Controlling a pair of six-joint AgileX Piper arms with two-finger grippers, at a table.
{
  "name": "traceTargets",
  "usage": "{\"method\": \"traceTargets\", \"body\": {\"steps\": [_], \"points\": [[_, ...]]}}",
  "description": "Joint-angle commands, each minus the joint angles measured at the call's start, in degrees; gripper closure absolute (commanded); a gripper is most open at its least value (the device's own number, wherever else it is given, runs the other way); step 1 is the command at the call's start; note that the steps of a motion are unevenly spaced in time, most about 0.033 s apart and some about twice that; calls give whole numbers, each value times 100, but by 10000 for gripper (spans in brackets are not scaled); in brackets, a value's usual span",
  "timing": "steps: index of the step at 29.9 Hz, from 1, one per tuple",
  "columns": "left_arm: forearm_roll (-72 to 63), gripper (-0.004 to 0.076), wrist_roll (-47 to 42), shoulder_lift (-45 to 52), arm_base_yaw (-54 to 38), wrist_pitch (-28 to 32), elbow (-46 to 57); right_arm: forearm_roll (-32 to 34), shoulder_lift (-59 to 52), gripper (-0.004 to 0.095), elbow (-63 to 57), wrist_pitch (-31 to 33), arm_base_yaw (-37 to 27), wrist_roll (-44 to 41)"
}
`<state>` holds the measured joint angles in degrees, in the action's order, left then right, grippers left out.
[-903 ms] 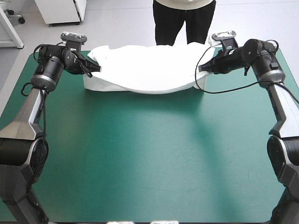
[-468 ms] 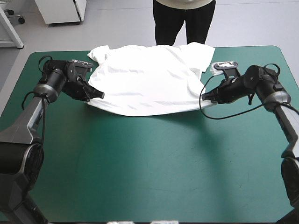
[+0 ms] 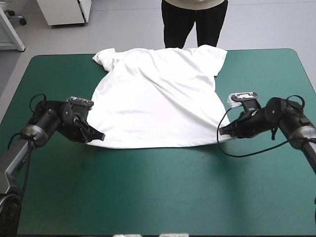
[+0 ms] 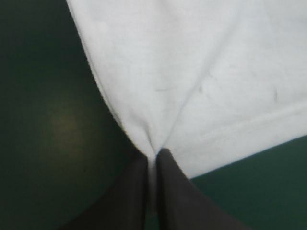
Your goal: Fold the cloth
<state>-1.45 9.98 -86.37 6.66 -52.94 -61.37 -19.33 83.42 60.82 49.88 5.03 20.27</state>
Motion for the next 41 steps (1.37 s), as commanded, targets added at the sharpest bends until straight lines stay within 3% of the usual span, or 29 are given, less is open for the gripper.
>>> {"method": "traceTargets", "body": {"steps": [1, 5, 18, 29, 41], "points": [[145, 733, -29, 439, 4, 182, 375, 151, -495, 925, -204, -92, -49, -45], [329, 733, -152, 744, 4, 156, 761, 517, -868, 925, -516, -2, -49, -327], [310, 733, -292, 1959, 4, -113, 1764, 595, -1978, 925, -1871, 310, -49, -608], [84, 733, -287, 2706, 4, -506, 2396, 556, -2800, 925, -2679, 981, -49, -789], [-170, 733, -156, 2729, 4, -756, 2671, 542, -2921, 925, -3047, 550, -49, -831]]}}
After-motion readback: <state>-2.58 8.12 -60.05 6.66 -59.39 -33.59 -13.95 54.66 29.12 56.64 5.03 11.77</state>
